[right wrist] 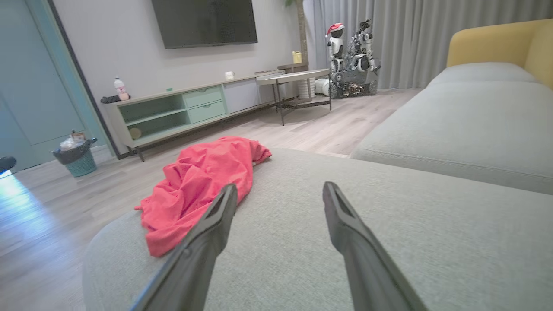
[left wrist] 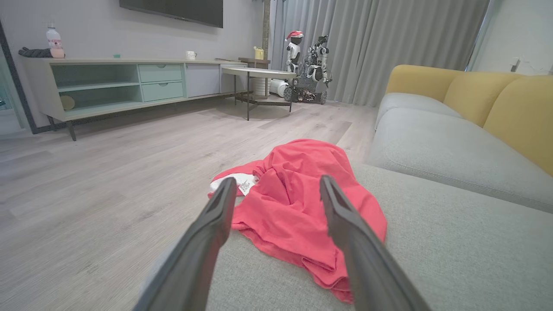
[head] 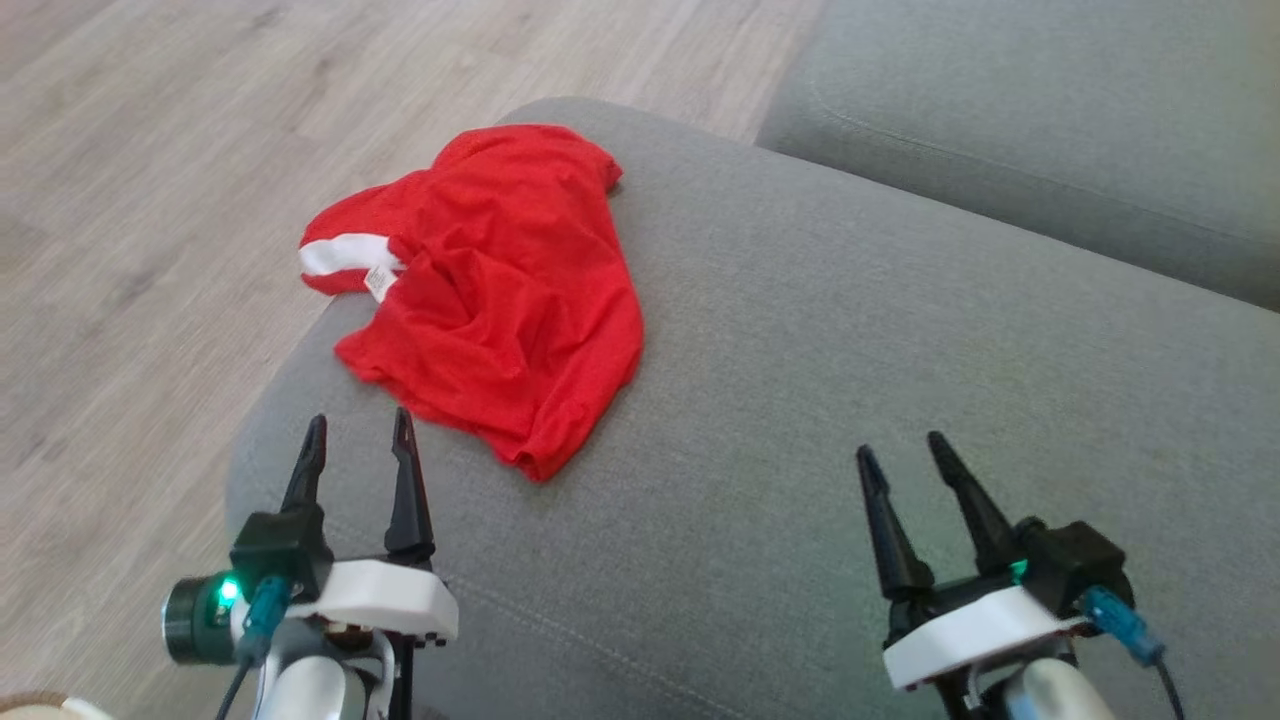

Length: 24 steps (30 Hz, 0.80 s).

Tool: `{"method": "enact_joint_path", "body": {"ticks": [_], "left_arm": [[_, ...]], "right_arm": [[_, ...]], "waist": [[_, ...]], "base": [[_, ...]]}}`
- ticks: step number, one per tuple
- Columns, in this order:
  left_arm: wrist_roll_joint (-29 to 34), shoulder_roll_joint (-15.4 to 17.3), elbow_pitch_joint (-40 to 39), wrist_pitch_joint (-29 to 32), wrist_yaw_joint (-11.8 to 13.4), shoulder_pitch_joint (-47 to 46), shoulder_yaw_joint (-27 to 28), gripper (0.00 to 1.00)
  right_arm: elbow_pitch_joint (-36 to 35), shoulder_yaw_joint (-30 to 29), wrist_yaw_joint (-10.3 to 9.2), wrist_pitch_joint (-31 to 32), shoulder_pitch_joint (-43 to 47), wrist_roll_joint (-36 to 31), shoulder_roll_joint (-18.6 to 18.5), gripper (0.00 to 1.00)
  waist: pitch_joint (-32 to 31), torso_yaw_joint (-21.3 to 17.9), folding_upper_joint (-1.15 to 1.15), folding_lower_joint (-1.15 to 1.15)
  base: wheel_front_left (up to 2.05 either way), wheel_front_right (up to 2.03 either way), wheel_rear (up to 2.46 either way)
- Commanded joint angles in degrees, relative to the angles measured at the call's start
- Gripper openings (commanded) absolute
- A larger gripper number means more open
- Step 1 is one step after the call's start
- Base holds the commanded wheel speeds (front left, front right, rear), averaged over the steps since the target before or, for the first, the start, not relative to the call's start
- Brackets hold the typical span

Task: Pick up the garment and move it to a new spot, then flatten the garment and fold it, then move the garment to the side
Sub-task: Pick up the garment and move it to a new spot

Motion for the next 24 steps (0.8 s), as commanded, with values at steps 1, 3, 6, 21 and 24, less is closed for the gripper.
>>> {"method": "enact_joint_path", "body": {"ticks": [1,3,6,21,24], "left_arm": [[0.2,-0.1,-2.3,-0.7,0.1,-1.4,2.1,1.00],[0.2,-0.1,-2.4,-0.7,0.3,-1.2,2.4,1.00],[0.3,-0.1,-2.6,-0.7,0.4,-1.1,2.5,1.00],[0.7,0.4,-1.1,-0.7,-1.6,-5.2,8.1,1.00],[0.9,1.3,-0.5,-0.7,-2.7,-8.0,9.9,1.00]], "right_arm": [[-1.3,1.2,-0.04,-0.7,-2.3,0.4,-0.3,1.00],[-0.9,1.7,-0.04,-0.7,-2.8,0.6,-0.3,1.00],[-0.5,2.1,-0.04,-0.7,-3.3,0.8,-0.3,1.00],[-2.0,-0.4,-0.04,-0.7,-4.2,0.0,-0.3,1.00],[-2.9,-2.6,-0.04,-0.7,-5.0,-1.0,-0.3,1.00]], "waist": [[0.4,0.3,0.00,0.00],[0.7,0.5,0.00,0.00],[0.9,0.6,0.00,0.00],[5.3,-5.5,0.00,0.00],[8.1,-8.1,0.00,0.00]], "base": [[0.00,0.00,0.00],[0.00,0.00,0.00],[0.00,0.00,0.00],[0.00,0.00,0.00],[0.00,0.00,0.00]]}}
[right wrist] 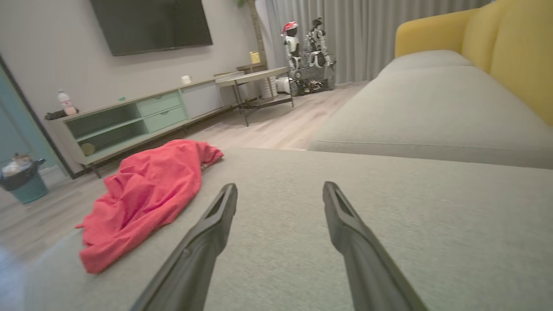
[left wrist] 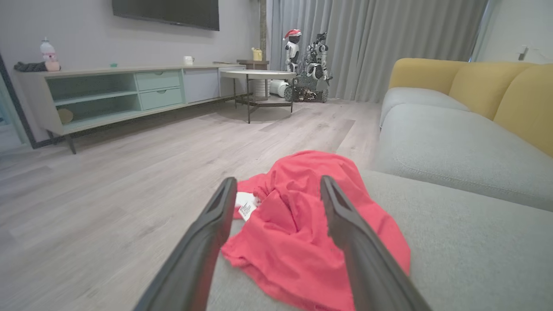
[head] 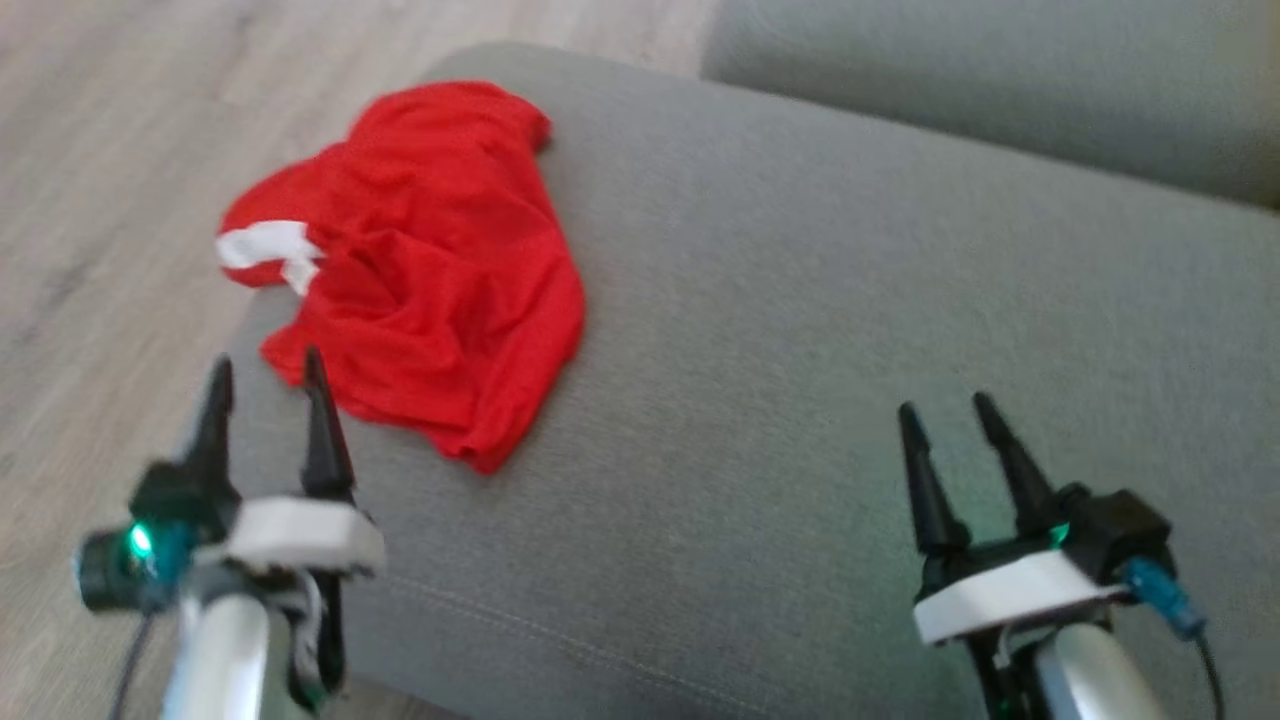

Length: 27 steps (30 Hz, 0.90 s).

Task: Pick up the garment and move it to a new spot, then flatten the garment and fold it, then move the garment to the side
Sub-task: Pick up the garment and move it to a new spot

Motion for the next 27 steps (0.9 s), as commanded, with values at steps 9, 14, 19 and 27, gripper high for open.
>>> {"method": "enact_joint_path", "body": {"ticks": [9,14,19,27], "left_arm": [[0.2,5.8,9.6,-0.7,-2.8,-16.8,6.7,1.00],[-0.9,9.5,18.3,1.8,-4.3,-25.7,7.9,1.00],[-1.2,12.1,24.5,5.4,-5.6,-32.5,7.8,1.00],[1.5,16.8,36.0,12.9,-7.4,-42.3,4.6,1.00]], "right_arm": [[-6.7,-7.4,-0.04,-0.4,-6.1,-2.9,-0.3,1.00],[-8.9,-9.0,-0.04,-0.1,-7.3,-3.2,-0.3,1.00],[-9.8,-8.7,-0.04,0.0,-7.7,-3.4,-0.3,1.00],[-10.0,-7.3,-0.04,-0.1,-8.6,-3.1,-0.3,1.00]], "waist": [[12.4,-9.9,0.00,0.00],[16.0,-12.9,0.00,0.00],[18.2,-14.8,0.00,0.00],[20.8,-17.9,0.00,0.00]], "base": [[0.00,0.00,0.00],[0.00,0.00,0.00],[0.00,0.00,0.00],[0.00,0.00,0.00]]}}
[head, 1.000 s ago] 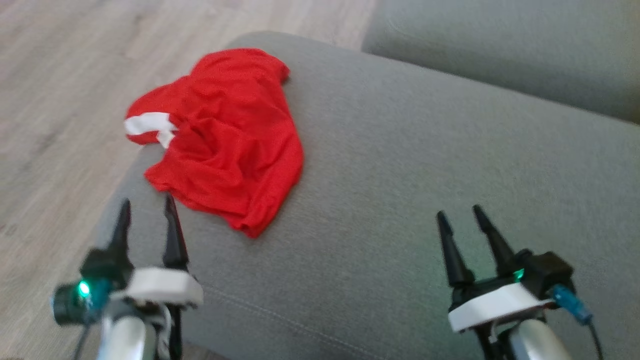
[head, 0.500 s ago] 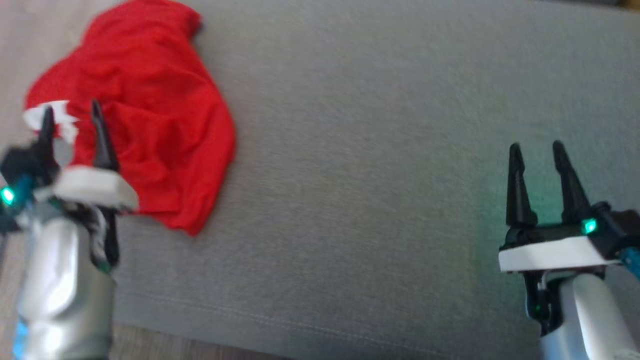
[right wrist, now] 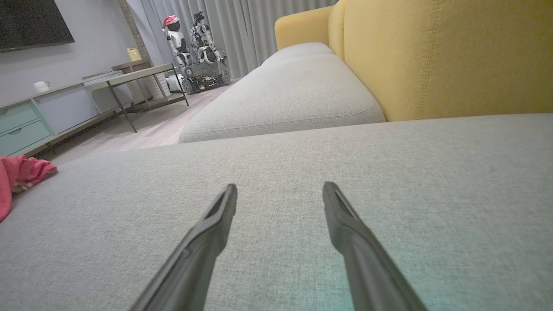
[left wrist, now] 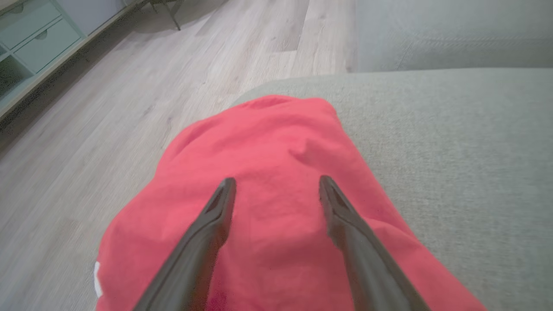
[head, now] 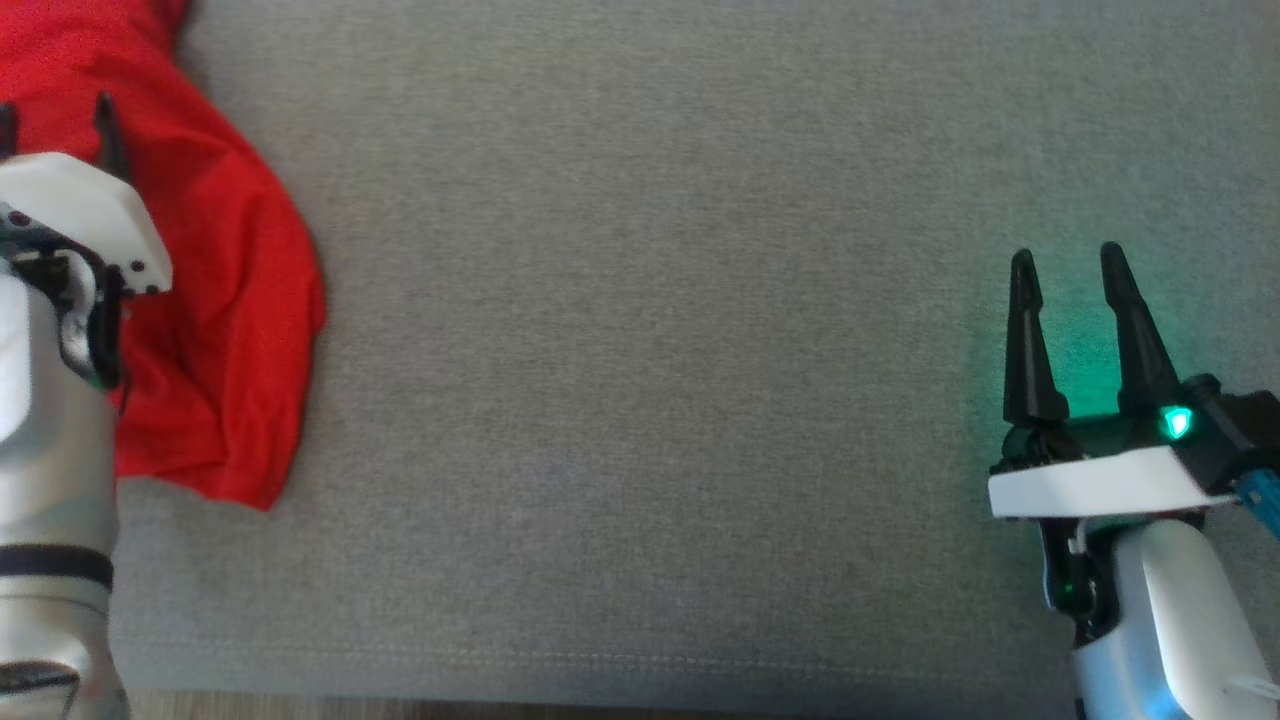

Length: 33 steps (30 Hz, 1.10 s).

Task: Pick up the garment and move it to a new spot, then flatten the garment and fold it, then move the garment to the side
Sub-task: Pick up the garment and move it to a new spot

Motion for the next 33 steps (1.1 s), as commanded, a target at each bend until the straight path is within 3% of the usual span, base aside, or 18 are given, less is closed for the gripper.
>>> {"method": "enact_joint_path", "body": {"ticks": [1,9,11,25,30,33], "left_arm": [[0.4,3.7,-0.8,0.3,-0.1,-2.1,1.3,1.00],[1.6,5.7,7.3,2.4,0.6,-6.0,-0.3,1.00],[1.4,5.7,8.8,2.4,0.2,-6.5,-0.5,0.00],[0.6,3.7,10.4,-8.9,1.2,-7.3,-1.8,0.00],[-0.7,2.7,5.7,-12.8,1.2,-6.2,-1.2,0.00],[-2.3,1.3,-2.0,-13.7,0.8,-4.4,-0.4,0.00]], "right_arm": [[-1.9,1.8,-0.04,-0.3,-1.4,0.0,-0.2,1.00],[-1.4,2.5,-0.04,-0.5,-1.8,0.4,-0.2,1.00],[-1.2,2.6,-0.04,-0.6,-1.9,0.4,-0.2,1.00],[1.1,2.8,-0.04,-0.7,-1.5,1.2,-0.2,1.00],[2.5,3.6,-0.04,-0.8,-0.4,2.3,-0.2,1.00],[3.0,3.4,-0.04,-0.8,0.7,3.7,-0.2,1.00]], "waist": [[0.8,-0.9,0.00,-0.01],[1.4,-2.3,0.00,-0.01],[1.3,-2.4,0.00,-0.01],[-4.1,-1.6,0.00,-0.01],[-8.5,-2.1,0.00,-0.01],[-12.0,-2.7,0.00,-0.01]], "base": [[0.00,0.00,0.00],[0.00,0.00,0.00],[0.00,0.00,0.00],[0.00,0.00,0.00],[0.00,0.00,0.00],[0.00,0.00,0.00]]}}
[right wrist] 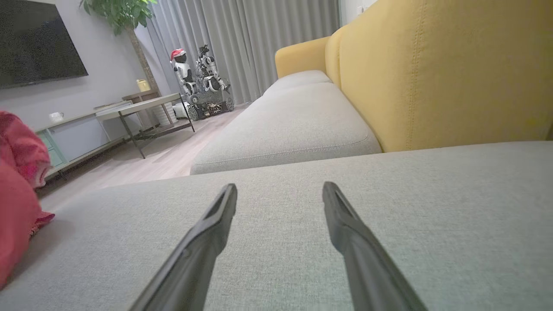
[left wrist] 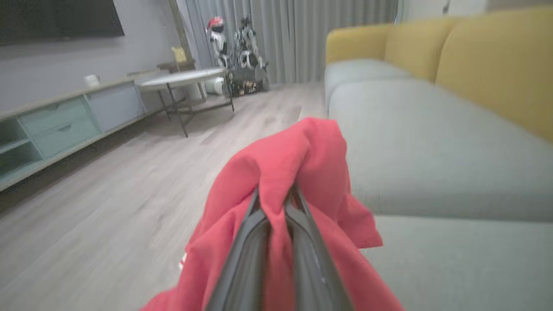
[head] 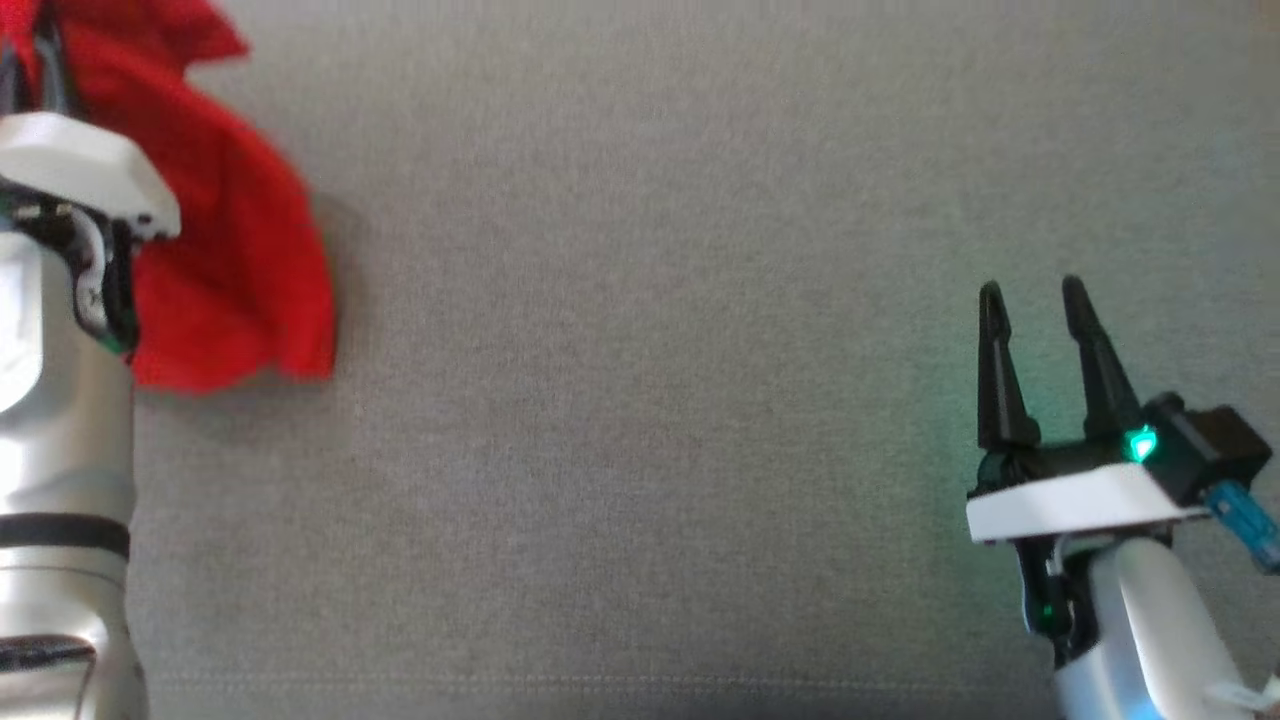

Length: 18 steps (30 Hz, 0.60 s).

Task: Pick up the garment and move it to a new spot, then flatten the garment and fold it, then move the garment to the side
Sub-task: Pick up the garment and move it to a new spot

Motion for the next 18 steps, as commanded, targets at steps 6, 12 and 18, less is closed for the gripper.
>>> {"method": "enact_joint_path", "body": {"ticks": [6,12,18], "left_arm": [[-0.9,0.1,-15.7,-1.0,-0.7,2.1,0.7,0.00],[-1.6,-3.2,-27.3,2.6,-1.4,4.5,-2.2,0.00],[-2.2,-6.8,-35.6,8.0,-1.7,5.8,-5.9,0.00]], "right_arm": [[-0.8,1.2,-0.04,-0.6,2.0,2.0,-0.2,1.00],[-0.6,1.1,-0.04,-0.6,3.0,3.0,-0.2,1.00],[-0.9,1.6,-0.04,-0.6,2.7,3.7,-0.2,1.00]], "waist": [[-6.2,-1.1,0.00,0.00],[-9.1,-2.1,0.00,0.00],[-9.4,-4.6,0.00,0.00]], "base": [[0.00,0.00,0.00],[0.00,0.00,0.00],[0.00,0.00,0.00]]}}
